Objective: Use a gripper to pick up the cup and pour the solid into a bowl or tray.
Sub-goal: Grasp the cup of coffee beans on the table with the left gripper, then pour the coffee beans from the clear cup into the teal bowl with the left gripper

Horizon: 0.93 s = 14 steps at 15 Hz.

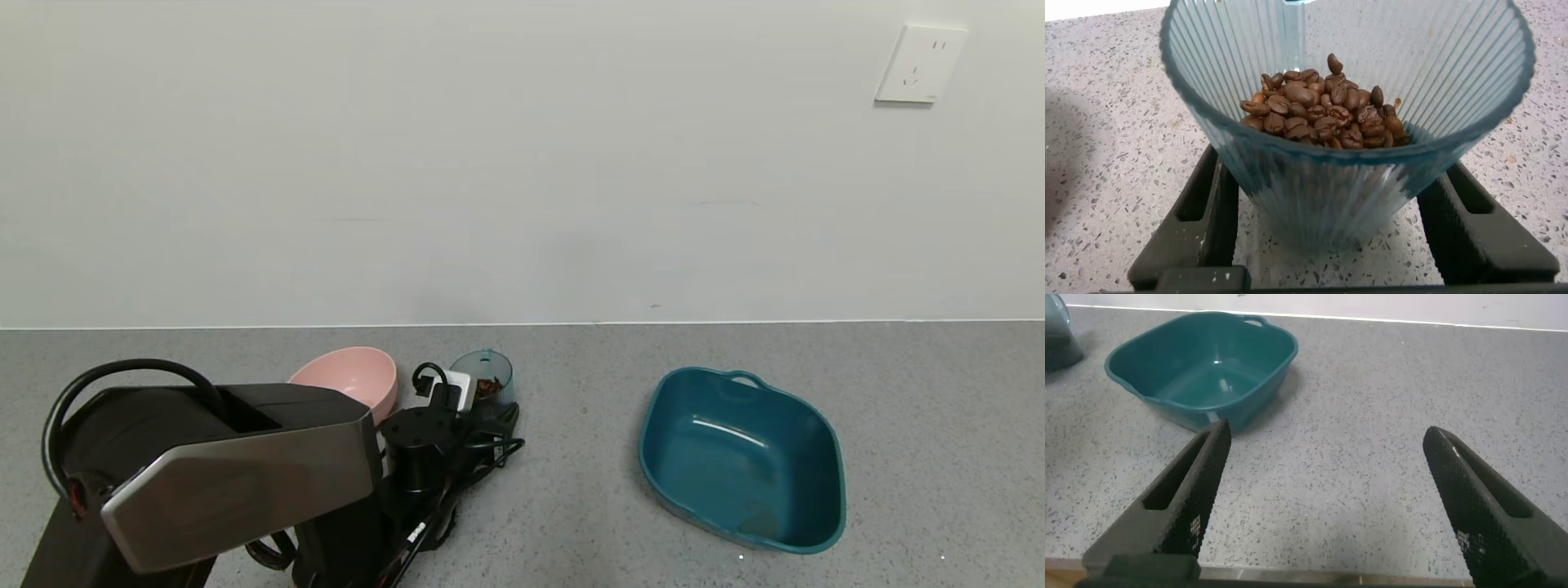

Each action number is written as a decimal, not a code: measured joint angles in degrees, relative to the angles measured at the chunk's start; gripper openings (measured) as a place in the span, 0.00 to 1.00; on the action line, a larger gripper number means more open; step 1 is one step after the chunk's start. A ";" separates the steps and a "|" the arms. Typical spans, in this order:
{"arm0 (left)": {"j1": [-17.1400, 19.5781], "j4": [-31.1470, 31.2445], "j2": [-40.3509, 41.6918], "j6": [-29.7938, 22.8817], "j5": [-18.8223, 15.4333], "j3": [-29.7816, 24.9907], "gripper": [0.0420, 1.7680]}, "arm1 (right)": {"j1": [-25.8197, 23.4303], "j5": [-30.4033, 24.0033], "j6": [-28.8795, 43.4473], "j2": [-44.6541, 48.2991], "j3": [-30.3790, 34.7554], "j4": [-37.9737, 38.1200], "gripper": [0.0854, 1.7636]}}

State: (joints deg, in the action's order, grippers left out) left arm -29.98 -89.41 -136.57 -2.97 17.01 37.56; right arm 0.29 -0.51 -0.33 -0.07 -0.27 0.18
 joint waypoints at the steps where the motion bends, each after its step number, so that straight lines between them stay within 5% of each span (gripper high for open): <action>1: 0.00 0.02 0.05 0.00 0.00 -0.02 0.72 | 0.00 0.02 0.02 0.00 0.00 -0.02 0.97; 8: -0.23 2.39 2.76 1.99 0.11 -0.30 0.72 | -0.02 0.00 0.02 0.00 0.00 0.02 0.97; 14: -0.63 16.81 10.72 8.07 0.20 3.93 0.72 | -0.02 -0.23 -0.41 0.00 0.00 0.00 0.97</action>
State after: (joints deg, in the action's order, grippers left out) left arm -30.61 -72.59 -125.86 5.10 17.20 41.48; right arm 0.27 -0.74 -0.74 -0.07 -0.27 0.18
